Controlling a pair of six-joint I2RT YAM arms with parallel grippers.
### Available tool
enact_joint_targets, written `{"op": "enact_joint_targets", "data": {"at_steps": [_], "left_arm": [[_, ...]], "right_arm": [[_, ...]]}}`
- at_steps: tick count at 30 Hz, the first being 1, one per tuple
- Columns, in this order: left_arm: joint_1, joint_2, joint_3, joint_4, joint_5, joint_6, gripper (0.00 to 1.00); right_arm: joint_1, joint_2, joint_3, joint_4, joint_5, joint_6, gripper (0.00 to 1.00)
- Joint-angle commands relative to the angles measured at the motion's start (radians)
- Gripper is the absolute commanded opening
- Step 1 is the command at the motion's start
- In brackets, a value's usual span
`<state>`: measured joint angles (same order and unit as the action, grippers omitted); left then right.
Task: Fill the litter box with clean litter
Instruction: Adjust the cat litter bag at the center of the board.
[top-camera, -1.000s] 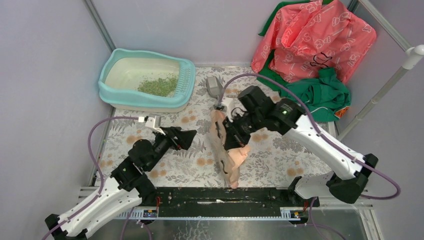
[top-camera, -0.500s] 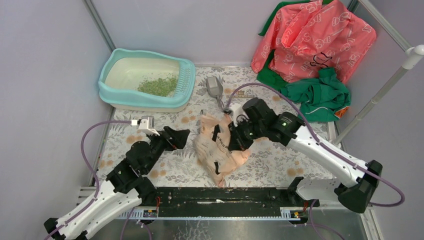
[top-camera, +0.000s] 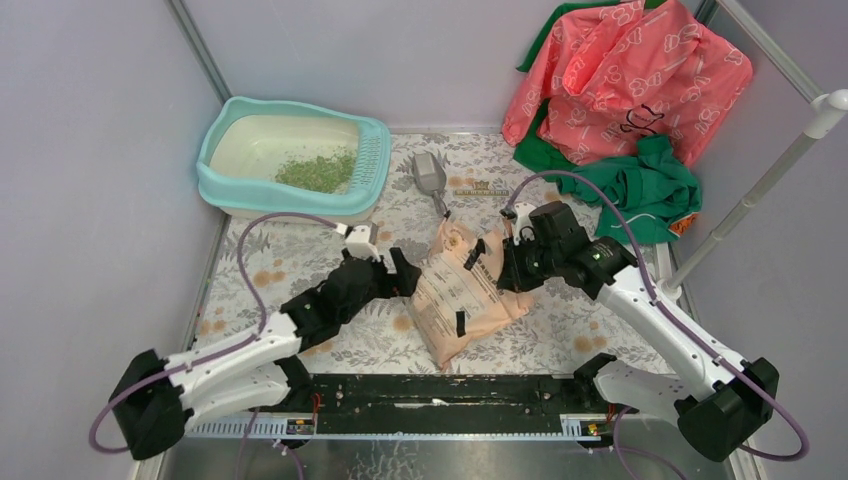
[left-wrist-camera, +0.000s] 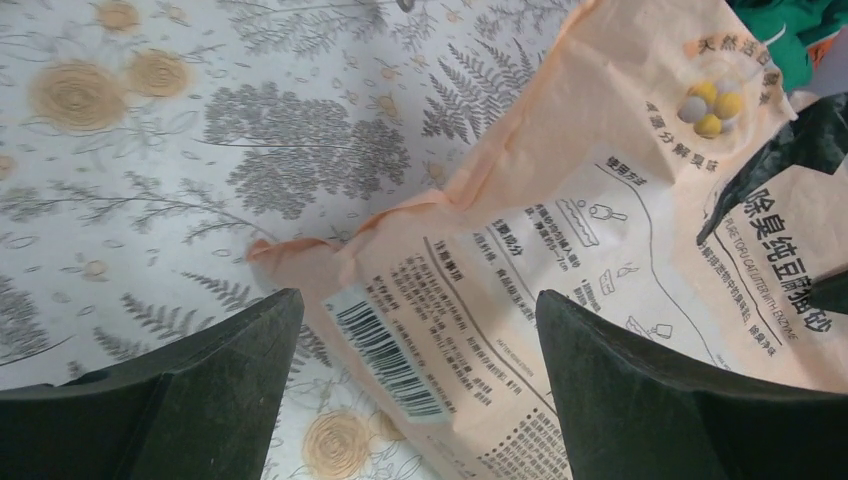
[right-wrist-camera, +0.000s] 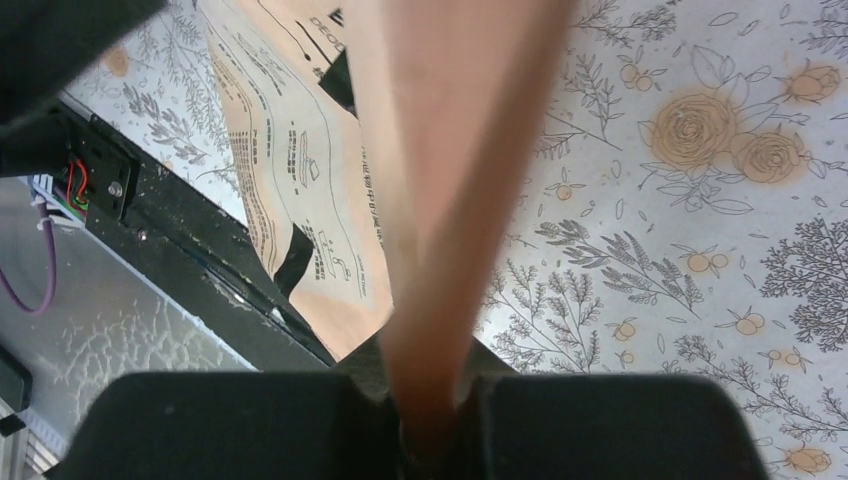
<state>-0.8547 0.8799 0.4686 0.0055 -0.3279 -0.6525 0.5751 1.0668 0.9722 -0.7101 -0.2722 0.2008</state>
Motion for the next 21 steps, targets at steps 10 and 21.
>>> {"op": "enact_joint_targets", "data": {"at_steps": [10, 21], "left_arm": [[-0.041, 0.254, 0.178, 0.213, -0.039, 0.112, 0.94], [-0.041, 0.222, 0.077, 0.268, -0.035, 0.071, 0.94]], "right_arm": [[-0.031, 0.018, 0.107, 0.002, 0.071, -0.049, 0.52], [-0.038, 0.117, 0.271, 0.015, 0.066, -0.078, 0.77]]}}
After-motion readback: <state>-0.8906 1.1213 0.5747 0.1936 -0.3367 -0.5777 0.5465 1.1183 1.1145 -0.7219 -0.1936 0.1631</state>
